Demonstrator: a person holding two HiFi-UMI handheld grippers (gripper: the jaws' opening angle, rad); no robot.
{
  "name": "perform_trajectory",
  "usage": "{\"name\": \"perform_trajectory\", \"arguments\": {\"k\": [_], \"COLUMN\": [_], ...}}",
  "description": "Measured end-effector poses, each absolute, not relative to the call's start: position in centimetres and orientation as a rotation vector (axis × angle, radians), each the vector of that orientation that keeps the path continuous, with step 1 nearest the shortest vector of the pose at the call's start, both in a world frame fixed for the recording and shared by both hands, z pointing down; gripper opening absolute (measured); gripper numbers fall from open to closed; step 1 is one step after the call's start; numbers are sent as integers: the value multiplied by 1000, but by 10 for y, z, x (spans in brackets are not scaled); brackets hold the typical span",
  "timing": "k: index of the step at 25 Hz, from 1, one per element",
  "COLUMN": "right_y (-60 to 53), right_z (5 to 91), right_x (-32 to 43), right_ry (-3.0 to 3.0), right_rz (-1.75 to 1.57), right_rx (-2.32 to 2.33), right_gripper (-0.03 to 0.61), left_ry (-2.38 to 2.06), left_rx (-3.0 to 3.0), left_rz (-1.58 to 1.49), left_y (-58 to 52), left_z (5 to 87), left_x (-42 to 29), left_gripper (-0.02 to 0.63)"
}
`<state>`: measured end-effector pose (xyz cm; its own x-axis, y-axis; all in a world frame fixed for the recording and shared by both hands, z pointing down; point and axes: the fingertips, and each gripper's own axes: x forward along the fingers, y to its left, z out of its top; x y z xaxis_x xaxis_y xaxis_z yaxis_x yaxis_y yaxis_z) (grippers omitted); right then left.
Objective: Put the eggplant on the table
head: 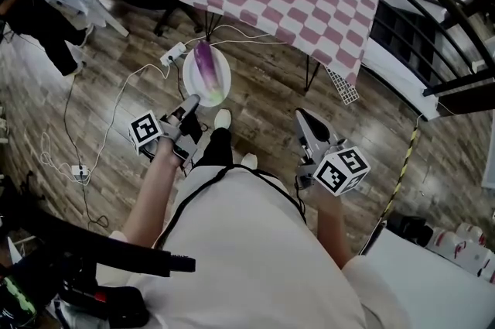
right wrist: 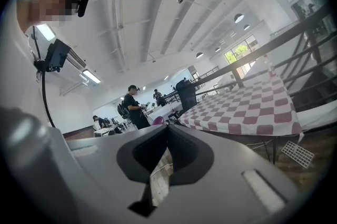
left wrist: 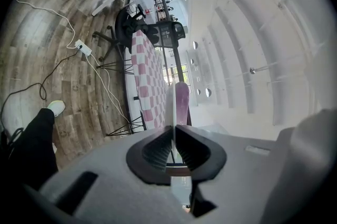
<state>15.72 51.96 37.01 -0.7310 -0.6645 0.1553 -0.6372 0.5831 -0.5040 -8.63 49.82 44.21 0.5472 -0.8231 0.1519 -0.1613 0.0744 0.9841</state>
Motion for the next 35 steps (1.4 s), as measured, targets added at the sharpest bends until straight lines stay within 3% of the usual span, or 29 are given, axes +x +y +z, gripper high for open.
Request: {"name": "perform_trajectory", "arguments": {"k": [16, 35], "right_y": [443, 240], "right_z": [376, 350], "right_x": [141, 34], "right_ry": [2740, 2745], "right_rz": [-832, -807], "right_rx": [-1196, -1202], "right_gripper": [8, 8], "left_ry": [-864, -811], "left_rx": [1442, 1454], "left_rz": [-626, -597], "left_y": [414, 203], "left_z": [453, 441], "left_x": [-105, -188], "left_gripper": [31, 31]}}
